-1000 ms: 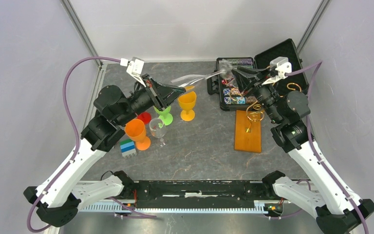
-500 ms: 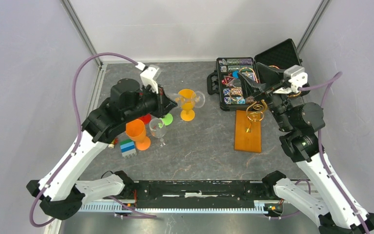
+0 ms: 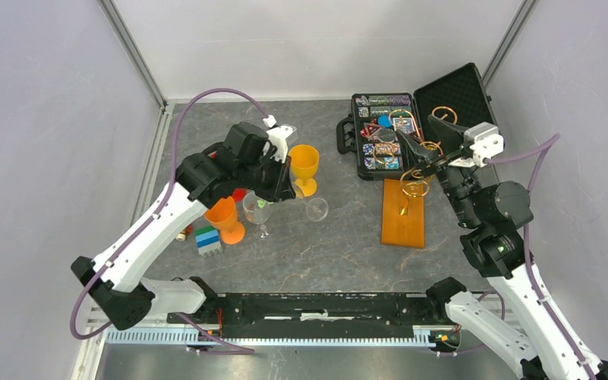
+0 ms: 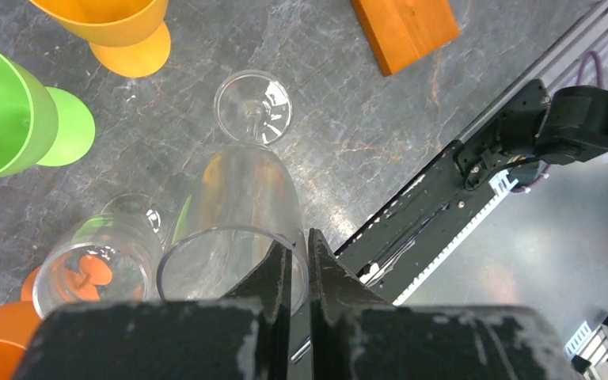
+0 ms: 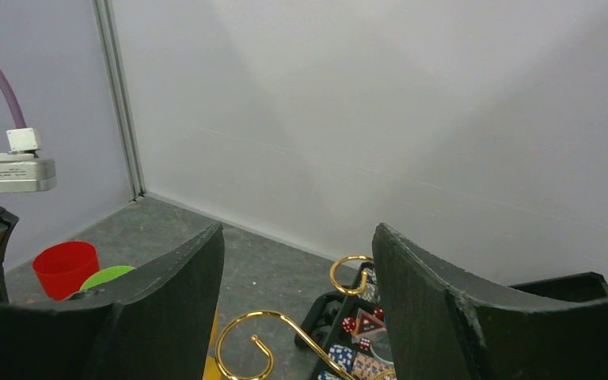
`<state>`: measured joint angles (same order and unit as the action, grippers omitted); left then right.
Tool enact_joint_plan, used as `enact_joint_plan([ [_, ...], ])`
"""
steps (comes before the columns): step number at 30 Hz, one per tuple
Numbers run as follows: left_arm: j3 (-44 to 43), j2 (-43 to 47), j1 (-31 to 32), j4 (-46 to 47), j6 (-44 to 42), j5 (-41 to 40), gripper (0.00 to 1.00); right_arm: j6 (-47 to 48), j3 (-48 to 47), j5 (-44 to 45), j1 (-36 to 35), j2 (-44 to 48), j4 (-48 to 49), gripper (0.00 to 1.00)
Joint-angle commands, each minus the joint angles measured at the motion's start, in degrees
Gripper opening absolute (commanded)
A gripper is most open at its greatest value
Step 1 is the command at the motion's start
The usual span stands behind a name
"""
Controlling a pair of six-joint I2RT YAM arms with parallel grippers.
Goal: Take the wine glass off the wine glass rack
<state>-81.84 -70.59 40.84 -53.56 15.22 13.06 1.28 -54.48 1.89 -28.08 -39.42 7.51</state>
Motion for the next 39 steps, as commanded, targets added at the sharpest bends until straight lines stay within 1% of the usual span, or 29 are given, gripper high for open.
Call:
enact_joint_plan([
  [1,-5.56,-4.67,1.02,-3.78,-2.41,-3.05,0.02,1.69,0.97,2.18,-0.23,1.90,-1.80,0.73],
  [10,-14.47,-16.84,5.01,-14.96,-1.34,-14.53,0.02,2.57,3.60,3.66,-0.21,5.51,-3.59,0.74],
  [16,-16.48,-21.85,6.08,-16.83,-0.68,-15.25,0.03,3.35,5.16,4.33,-0.23,7.27,-4.49,0.74],
  [19,-16.76,-23.00,6.09,-16.88,-0.20,-15.28,0.07,3.72,5.17,4.37,-0.23,7.83,-5.28,0.74],
  [25,-17.13,-24.11,6.10,-16.92,-0.11,-16.11,0.23,4.41,5.09,4.95,-0.21,8.64,-6.42,0.75],
  [28,-17.92,-23.34,6.05,-16.93,0.11,-17.24,0.39,4.62,4.65,5.23,-0.20,8.81,-7.25,0.75],
  [29,-18.44,-22.92,6.09,-16.79,0.23,-17.71,0.46,4.76,4.42,5.35,-0.22,8.86,-7.33,0.75],
  [30,-18.88,-22.22,6.09,-16.59,0.31,-18.35,0.56,4.91,4.10,5.45,-0.23,8.89,-7.39,0.75],
  [31,-19.62,-21.53,6.09,-16.52,0.33,-18.92,0.63,5.03,3.84,5.64,-0.23,8.95,-7.34,0.75],
  [34,-21.68,-18.99,6.09,-16.33,0.07,-19.56,0.78,5.56,2.92,7.00,-0.23,9.51,-9.39,0.75],
  [35,-22.22,-18.02,6.09,-16.19,-0.01,-19.92,0.96,5.71,2.52,7.88,-0.24,9.71,-9.72,0.75],
  [36,-22.91,-16.73,6.09,-16.14,-0.10,-20.51,1.00,5.88,2.10,8.76,-0.23,10.02,-9.94,0.75],
  [39,-24.19,-11.66,6.05,-15.17,0.13,-23.77,1.00,7.21,-0.74,11.53,-0.22,10.50,-12.66,0.76],
])
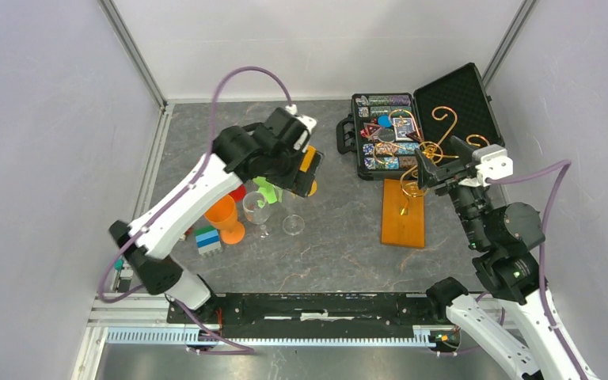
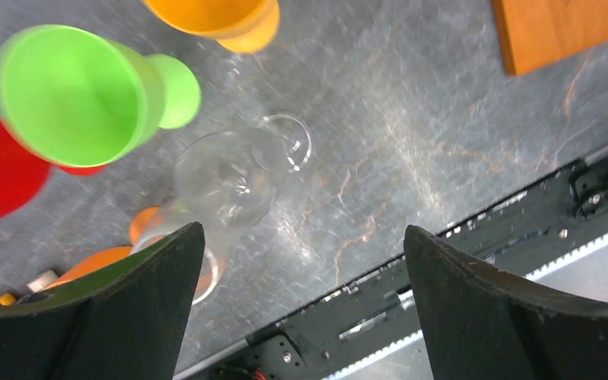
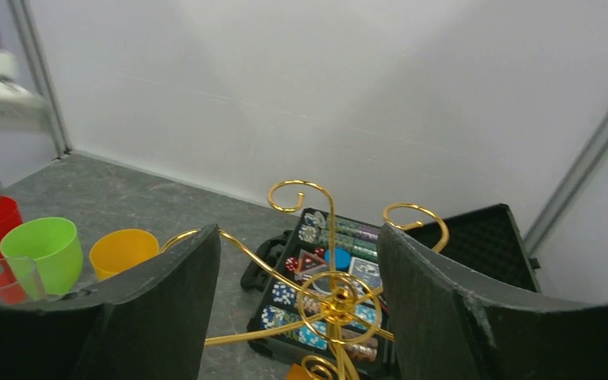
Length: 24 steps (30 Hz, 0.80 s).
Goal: Take the wine glass off the wine glass rack
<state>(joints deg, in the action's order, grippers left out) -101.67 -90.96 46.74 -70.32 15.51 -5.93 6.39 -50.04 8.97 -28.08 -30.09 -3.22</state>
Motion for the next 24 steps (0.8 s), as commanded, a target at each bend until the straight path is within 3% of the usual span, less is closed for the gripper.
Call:
enact_joint_plan([
  [1,-4.07,10.74,0.19,2.10,0.39,-7.00,1.00,2.57,-6.23,5.99,-0.23,1.37,-3.42,0.78],
  [5,-0.27,22.54,0.20,6.05,2.15,-14.60,1.00,5.35,-8.25,12.63,-0.23,3.95,-6.07,0.81],
  [11,7.92,39.35,0.18,12.73,2.45,-12.33,1.00,8.04,-8.42,16.89,-0.23,8.76,-6.50,0.82],
  [24,8.19,54.46,0.19,12.60,3.25,-26.90,1.00,12.38,-12.84,23.52,-0.22,11.91,-9.44,0.81],
])
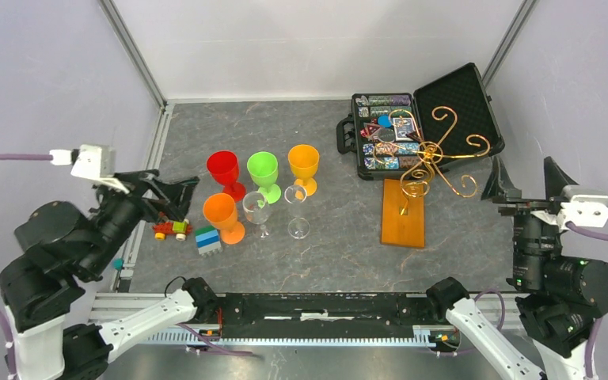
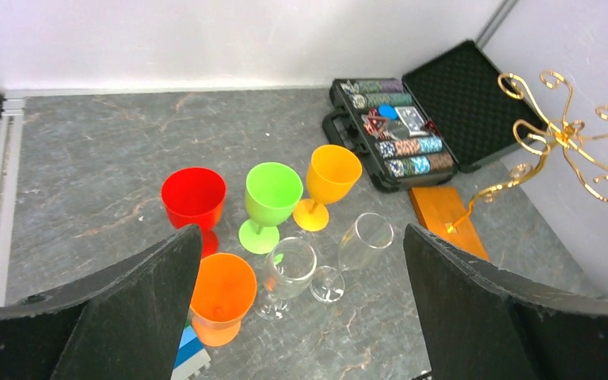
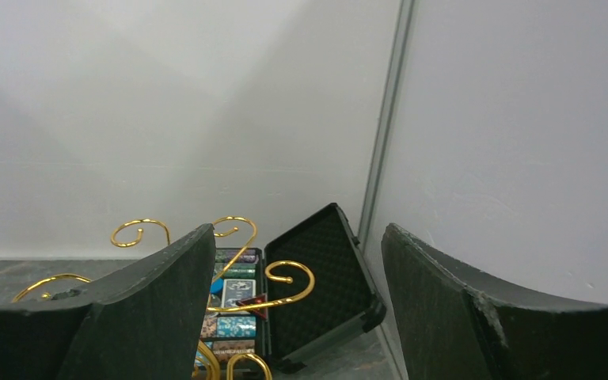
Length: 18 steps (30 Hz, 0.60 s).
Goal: Take the wine glass off the wine glass rack
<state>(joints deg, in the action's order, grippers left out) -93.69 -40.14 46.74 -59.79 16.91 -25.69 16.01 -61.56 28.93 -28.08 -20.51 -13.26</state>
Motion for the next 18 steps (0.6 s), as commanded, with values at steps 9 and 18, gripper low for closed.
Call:
enact_joint_plan([
  [9,1.80,9.00,0.10,2.42,2.04,-13.04,1.00,4.38,1.92,6.42,-0.23,8.65,5.61,0.81],
  [18,2.43,12.85,0.10,3.36,0.80,-12.58,1.00,4.12,2.59,6.98,-0.17,9.43,6.40,0.80],
])
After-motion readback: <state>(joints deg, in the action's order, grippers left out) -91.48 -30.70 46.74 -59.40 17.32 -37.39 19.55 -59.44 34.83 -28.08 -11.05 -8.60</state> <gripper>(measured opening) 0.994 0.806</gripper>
